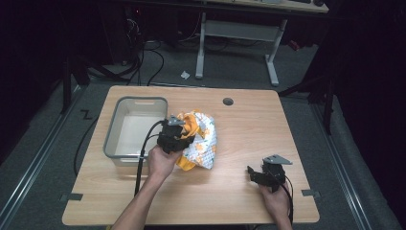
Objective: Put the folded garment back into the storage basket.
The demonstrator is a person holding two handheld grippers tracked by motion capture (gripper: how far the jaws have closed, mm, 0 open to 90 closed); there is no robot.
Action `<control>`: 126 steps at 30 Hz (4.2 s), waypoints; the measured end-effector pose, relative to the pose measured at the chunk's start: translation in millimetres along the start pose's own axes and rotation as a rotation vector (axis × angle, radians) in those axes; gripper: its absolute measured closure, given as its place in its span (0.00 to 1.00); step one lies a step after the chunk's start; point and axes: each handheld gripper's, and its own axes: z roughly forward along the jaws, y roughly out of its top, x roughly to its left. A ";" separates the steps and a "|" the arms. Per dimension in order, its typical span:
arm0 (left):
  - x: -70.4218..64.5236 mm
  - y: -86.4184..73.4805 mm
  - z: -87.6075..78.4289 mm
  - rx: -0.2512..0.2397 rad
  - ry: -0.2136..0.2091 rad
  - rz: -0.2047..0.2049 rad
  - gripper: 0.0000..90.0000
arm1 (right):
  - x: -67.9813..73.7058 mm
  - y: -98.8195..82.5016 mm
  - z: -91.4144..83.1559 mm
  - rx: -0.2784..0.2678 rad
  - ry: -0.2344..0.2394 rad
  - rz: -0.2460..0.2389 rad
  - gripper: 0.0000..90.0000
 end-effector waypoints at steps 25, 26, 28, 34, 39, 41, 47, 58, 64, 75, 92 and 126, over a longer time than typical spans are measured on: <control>22.9 6.9 -53.4 -0.073 0.021 -0.021 0.81 | 0.0 0.0 0.0 0.000 0.000 0.001 0.31; 23.6 7.1 -55.3 -0.073 0.023 -0.018 0.81 | 0.0 0.0 0.0 0.000 0.000 0.000 0.31; 25.5 6.9 -58.6 -0.077 0.031 -0.019 0.81 | 0.0 0.0 0.0 0.000 0.000 0.000 0.31; 34.1 5.3 -68.9 -0.091 0.050 -0.038 0.81 | 0.0 0.0 0.0 0.000 0.000 0.000 0.31; 38.5 7.1 -77.2 -0.096 0.071 -0.028 0.81 | 0.0 0.0 0.0 0.000 0.000 0.001 0.31; 41.3 8.0 -81.5 -0.101 0.081 -0.030 0.81 | 0.0 0.0 0.0 0.000 0.000 0.001 0.31; 50.7 8.9 -93.4 -0.112 0.092 -0.044 0.81 | 0.0 0.0 0.0 0.000 0.000 0.001 0.31; 68.2 5.5 -105.3 -0.118 0.140 -0.062 0.81 | 0.0 0.0 0.0 0.000 0.000 0.001 0.31; 78.1 1.8 -110.6 -0.112 0.173 -0.071 0.81 | 0.0 0.0 0.0 0.000 0.000 0.001 0.31; 91.0 -4.0 -112.0 -0.101 0.196 -0.093 0.81 | 0.0 0.0 0.0 0.000 0.000 0.001 0.31; 115.8 -14.8 -94.1 -0.019 0.250 -0.117 0.80 | 0.0 0.0 0.0 0.000 0.000 0.001 0.31; 142.8 -32.0 -55.8 0.149 0.394 -0.182 0.49 | 0.0 0.0 0.0 0.000 0.000 0.000 0.31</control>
